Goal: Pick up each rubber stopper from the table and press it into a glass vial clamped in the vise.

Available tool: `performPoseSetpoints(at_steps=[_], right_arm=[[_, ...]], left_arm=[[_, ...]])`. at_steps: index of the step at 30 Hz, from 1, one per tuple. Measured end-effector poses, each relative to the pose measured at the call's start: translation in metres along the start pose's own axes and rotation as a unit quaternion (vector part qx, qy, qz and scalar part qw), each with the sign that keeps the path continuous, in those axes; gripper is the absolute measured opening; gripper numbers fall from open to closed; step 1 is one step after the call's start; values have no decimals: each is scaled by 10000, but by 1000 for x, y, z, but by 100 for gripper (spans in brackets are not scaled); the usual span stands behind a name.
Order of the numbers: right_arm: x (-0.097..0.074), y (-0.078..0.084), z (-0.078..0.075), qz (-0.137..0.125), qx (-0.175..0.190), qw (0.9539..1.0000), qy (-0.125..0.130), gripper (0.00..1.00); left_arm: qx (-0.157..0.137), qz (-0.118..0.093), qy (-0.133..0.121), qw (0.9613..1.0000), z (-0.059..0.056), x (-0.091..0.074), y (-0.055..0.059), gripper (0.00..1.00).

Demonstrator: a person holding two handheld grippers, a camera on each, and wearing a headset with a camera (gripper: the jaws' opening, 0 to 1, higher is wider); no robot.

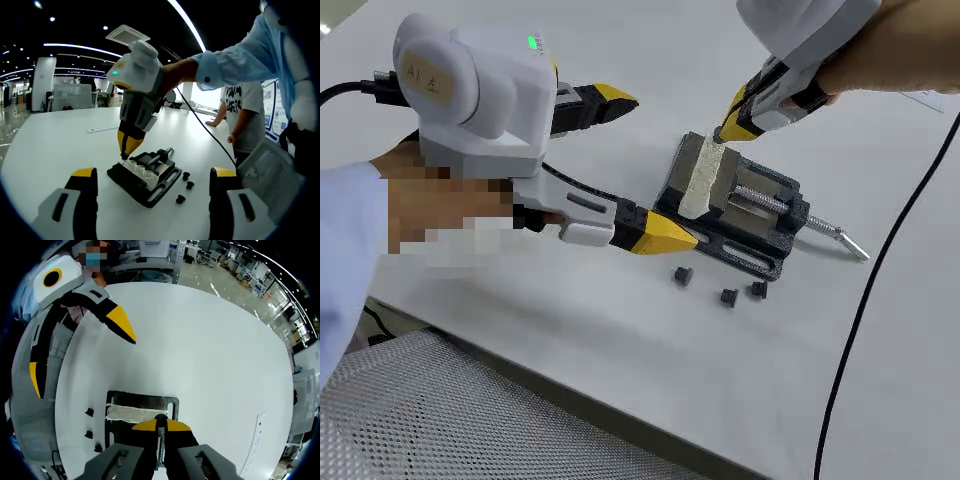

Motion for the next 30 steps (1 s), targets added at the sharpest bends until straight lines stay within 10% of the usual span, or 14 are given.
performPoseSetpoints(at_steps=[17,30], right_arm=[[3,-1,0,151,36,9999,-16,0],[2,3,-2,-282,366,9988,179,1]], left_arm=[[0,-2,-4,10000,-2,1,-1,91],[43,-8,-29,10000,-5,-5,-11,91]])
Point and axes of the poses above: the centre of the closed fingertips' face, and the gripper's own axes: x roughly forward along the fingers, z roughly to its left, y roughly out of its underside, the point moved 6 cm from there along -x, roughly backward along the fingers, and after that the axes turned 6 degrees about -z, right-handed, at the moved point
